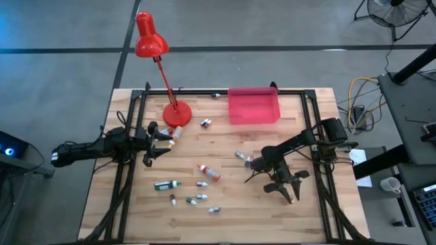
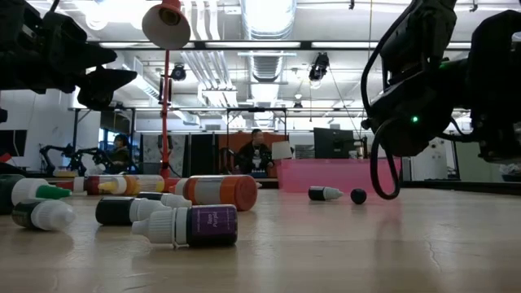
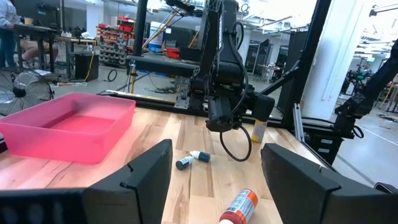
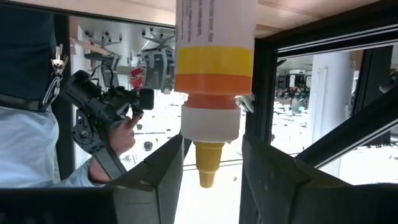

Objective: Pick & Place food coloring
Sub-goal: Put the large yellow food coloring bottle into the red bin

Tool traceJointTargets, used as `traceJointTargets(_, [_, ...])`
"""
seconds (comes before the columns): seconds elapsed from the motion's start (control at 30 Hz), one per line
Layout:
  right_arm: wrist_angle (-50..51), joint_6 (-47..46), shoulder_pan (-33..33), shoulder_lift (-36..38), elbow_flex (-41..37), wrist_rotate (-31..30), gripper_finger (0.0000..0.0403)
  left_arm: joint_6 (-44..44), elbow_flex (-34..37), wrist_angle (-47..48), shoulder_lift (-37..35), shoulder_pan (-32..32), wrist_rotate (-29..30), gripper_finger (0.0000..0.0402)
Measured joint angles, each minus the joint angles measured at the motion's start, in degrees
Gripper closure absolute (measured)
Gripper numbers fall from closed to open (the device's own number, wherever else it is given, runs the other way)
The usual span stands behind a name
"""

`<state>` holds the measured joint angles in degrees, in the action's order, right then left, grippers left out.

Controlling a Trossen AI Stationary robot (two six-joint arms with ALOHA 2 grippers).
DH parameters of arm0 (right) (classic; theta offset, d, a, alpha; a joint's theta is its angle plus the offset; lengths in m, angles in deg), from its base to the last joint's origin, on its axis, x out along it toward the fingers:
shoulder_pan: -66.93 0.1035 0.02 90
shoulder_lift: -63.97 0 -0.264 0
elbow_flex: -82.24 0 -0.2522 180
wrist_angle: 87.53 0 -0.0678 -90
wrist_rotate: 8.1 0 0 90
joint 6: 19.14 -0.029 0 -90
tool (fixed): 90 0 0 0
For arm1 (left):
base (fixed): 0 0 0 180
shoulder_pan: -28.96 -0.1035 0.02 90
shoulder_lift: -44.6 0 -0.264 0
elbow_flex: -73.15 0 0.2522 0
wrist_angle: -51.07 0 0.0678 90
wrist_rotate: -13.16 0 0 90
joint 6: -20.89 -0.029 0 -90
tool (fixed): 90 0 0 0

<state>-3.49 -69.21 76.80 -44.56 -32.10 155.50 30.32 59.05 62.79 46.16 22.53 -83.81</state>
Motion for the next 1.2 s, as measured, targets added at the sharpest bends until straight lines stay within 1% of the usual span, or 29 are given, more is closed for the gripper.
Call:
traceJointTargets(0.37, [-0.16, 0.12, 0.00, 0.01, 0.00, -1.85, 0.0230, 0.00, -0.01, 0.00, 0.00, -0.01, 0.00, 0.0182])
traceJointTargets(0.53, [0.02, 0.81, 0.04, 0.19, 1.10, -5.17, 0.0222, 0.00, 0.00, 0.00, 0.00, -0.02, 0.00, 0.0182])
traceJointTargets(0.63, [-0.46, 0.76, 0.01, 0.02, 2.88, -9.87, 0.0217, 0.00, 0.00, 0.00, 0.00, 0.00, 0.00, 0.0182])
traceJointTargets(0.93, [0.19, -0.31, -0.02, 0.15, 10.20, -18.44, 0.0206, 0.00, -0.02, 0.00, 0.00, 0.00, 0.00, 0.0182])
traceJointTargets(1.03, [1.09, -0.80, 0.04, 0.23, 13.12, -24.00, 0.0206, 0.00, -0.01, 0.00, 0.00, -0.01, 0.00, 0.0182])
traceJointTargets(1.1, [0.94, -0.91, 0.07, 0.26, 15.32, -30.32, 0.0206, 0.00, 0.00, 0.00, 0.00, -0.02, 0.00, 0.0182])
traceJointTargets(1.2, [1.38, -2.11, -0.07, 0.06, 18.47, -37.63, 0.0206, 0.00, 0.00, 0.00, 0.00, 0.00, 0.00, 0.0182])
